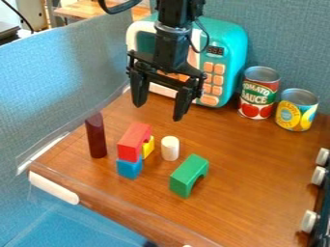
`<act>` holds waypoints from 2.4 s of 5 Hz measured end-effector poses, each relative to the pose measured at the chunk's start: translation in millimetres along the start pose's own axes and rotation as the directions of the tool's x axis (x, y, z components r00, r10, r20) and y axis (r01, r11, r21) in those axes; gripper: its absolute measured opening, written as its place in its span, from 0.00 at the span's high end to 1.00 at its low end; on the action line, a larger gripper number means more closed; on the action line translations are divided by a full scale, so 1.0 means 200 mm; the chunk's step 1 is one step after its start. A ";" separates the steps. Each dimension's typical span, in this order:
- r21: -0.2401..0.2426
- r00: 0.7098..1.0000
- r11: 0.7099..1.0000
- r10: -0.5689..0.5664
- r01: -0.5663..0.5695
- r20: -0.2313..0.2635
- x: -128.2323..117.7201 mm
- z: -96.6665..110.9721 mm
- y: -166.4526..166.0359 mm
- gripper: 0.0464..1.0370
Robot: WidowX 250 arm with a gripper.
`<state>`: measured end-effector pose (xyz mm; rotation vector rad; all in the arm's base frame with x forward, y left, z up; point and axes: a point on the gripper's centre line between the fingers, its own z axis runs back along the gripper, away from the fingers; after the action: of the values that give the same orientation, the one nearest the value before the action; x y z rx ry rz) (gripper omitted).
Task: Put the red arch on top of the green arch
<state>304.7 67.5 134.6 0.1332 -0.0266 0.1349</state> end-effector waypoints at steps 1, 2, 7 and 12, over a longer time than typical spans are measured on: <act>-0.002 0.999 1.000 -0.005 0.005 -0.032 -0.01 -0.05 -0.01 0.04; -0.005 0.999 1.000 -0.006 0.006 -0.034 0.00 -0.05 -0.01 0.04; -0.091 0.980 0.988 0.110 -0.126 -0.164 0.01 -0.39 0.20 0.04; -0.038 0.998 0.999 0.035 -0.033 0.044 0.03 -0.04 0.00 0.45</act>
<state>311.3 69.2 127.7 0.0988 -0.0757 0.1655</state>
